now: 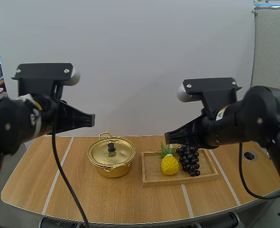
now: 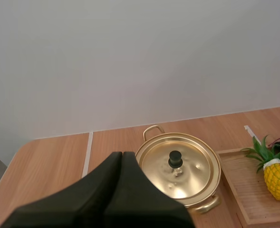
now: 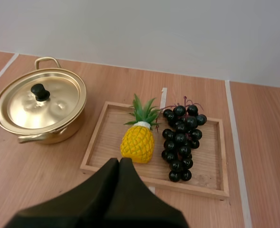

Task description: Open the pot, put the grape inside, and close it

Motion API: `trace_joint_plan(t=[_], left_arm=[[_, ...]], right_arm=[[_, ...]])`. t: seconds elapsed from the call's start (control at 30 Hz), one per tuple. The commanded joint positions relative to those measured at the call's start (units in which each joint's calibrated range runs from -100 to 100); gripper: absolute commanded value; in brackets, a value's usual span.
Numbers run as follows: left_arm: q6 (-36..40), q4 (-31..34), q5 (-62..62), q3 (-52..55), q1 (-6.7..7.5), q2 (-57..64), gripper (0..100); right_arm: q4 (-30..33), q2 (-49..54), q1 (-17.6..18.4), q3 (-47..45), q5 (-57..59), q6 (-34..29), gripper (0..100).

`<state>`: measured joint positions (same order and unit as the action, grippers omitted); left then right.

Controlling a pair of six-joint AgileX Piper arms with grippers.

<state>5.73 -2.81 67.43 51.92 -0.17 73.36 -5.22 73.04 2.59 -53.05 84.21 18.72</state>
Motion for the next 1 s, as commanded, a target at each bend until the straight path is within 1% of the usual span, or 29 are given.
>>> trace_joint_plan(t=[0.0,0.03,0.07,0.1,0.13,0.17,0.2,0.27,0.33,0.43,0.53,0.6,0.7,0.77,0.83,0.97], left_arm=[[0.0,-0.1,0.4,-0.2,-0.02,-8.4,5],[0.0,-0.1,0.6,-0.2,-0.02,-9.3,9],[0.0,-0.1,1.1,-0.2,-0.02,-10.3,16],[0.0,-0.1,2.0,-0.2,-0.02,-11.3,25],[-0.1,-0.1,2.4,-0.2,-0.02,-12.3,36],[-0.8,-0.1,3.0,-0.2,-0.02,-13.2,50],[-2.0,-0.1,3.8,-0.2,-0.02,-14.0,67],[-5.7,-0.1,5.3,-0.2,-0.02,-15.5,100],[-9.4,-0.1,6.8,-0.2,-0.02,-16.7,100],[-11.9,-1.0,7.6,-0.2,-0.02,-18.2,100],[-18.7,-4.7,7.4,-0.2,-0.02,-20.7,100],[-24.1,-8.9,6.4,-0.2,-0.02,-22.8,100],[-29.4,-13.8,4.1,-0.5,-0.02,-26.2,100],[-32.7,-15.5,3.9,-1.6,-0.02,-29.3,100],[-34.9,-16.4,3.9,-3.6,0.05,-32.6,100],[-36.5,-16.7,4.1,-9.3,0.13,-39.9,100]], right_arm=[[1.2,-4.0,-0.3,0.5,0.3,-0.5,29],[1.2,-4.0,-0.3,0.5,0.3,-0.5,40],[1.2,-4.0,-0.3,0.5,0.3,-0.5,53],[1.2,-3.9,-0.3,0.5,0.3,-0.5,65],[1.2,-3.9,-0.3,0.5,0.3,-0.5,77],[1.2,-3.9,-0.3,0.5,0.3,-0.5,89],[1.2,-3.9,-0.3,0.5,0.3,-0.5,100],[1.2,-3.9,-0.3,0.5,0.3,-0.5,100],[1.9,-3.9,-0.3,0.5,0.5,-0.5,100],[2.5,-3.9,-0.3,0.5,0.9,-0.5,100],[2.5,-3.9,-0.3,0.5,0.9,-0.5,100],[2.5,-3.9,-0.3,0.5,0.9,-0.5,100],[2.5,-3.9,-0.3,0.5,0.9,-0.5,100],[2.5,-3.9,-0.3,0.5,0.9,-0.5,100],[2.5,-3.9,-0.3,0.5,0.9,-0.5,100],[2.5,-3.9,-0.3,0.5,0.9,-0.5,100]])
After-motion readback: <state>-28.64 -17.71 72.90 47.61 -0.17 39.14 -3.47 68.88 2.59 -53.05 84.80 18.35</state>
